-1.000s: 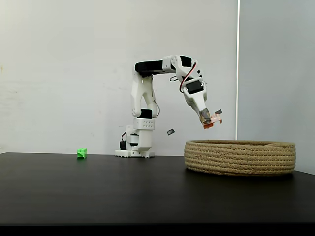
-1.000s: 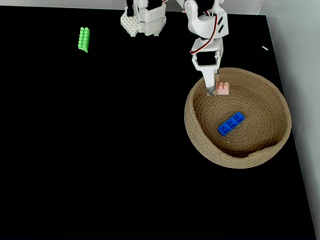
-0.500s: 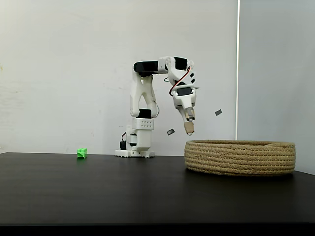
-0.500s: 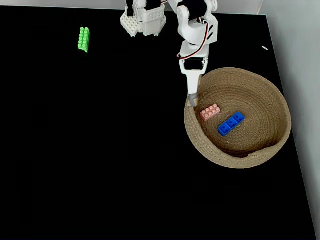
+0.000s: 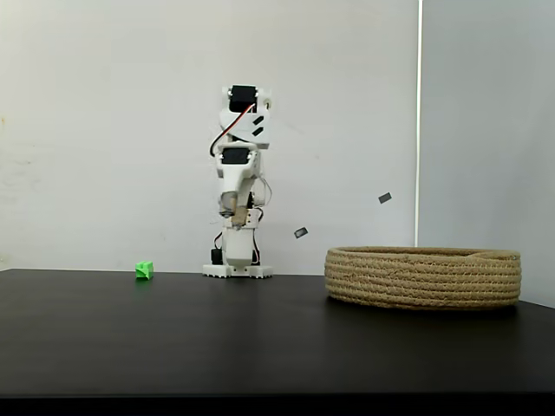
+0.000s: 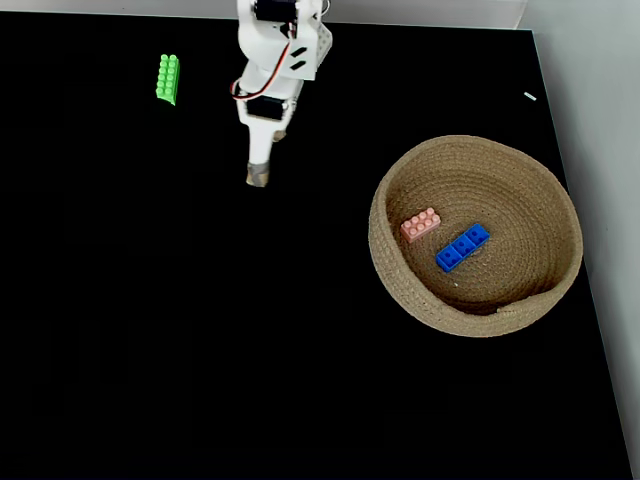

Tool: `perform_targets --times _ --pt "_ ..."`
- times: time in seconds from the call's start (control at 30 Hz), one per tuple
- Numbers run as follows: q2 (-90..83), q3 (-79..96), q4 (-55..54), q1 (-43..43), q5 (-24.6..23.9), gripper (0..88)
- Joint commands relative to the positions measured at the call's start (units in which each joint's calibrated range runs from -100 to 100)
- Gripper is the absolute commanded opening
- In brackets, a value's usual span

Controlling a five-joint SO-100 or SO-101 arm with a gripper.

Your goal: Place the lego blocks in the tray

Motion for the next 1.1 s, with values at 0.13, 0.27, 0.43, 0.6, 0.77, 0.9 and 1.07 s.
perform_targets --times 0.13,0.27,0.43,0.6,0.77,0.9,1.07 --pt "-8.43 11.31 -0.33 12.59 -7.03 43.5" --pt "-12.22 18.24 -1.66 20.34 -8.3 41.7" --pt "-16.09 21.53 -1.41 30.73 -6.74 40.7" --pt "-16.52 26.91 -1.74 43.09 -4.25 40.0" --pt "-16.52 27.36 -3.49 48.86 -5.03 38.0" --pt "-16.52 28.64 -12.07 51.09 -5.67 36.3" --pt "-15.06 30.92 -21.32 53.97 -5.52 34.3"
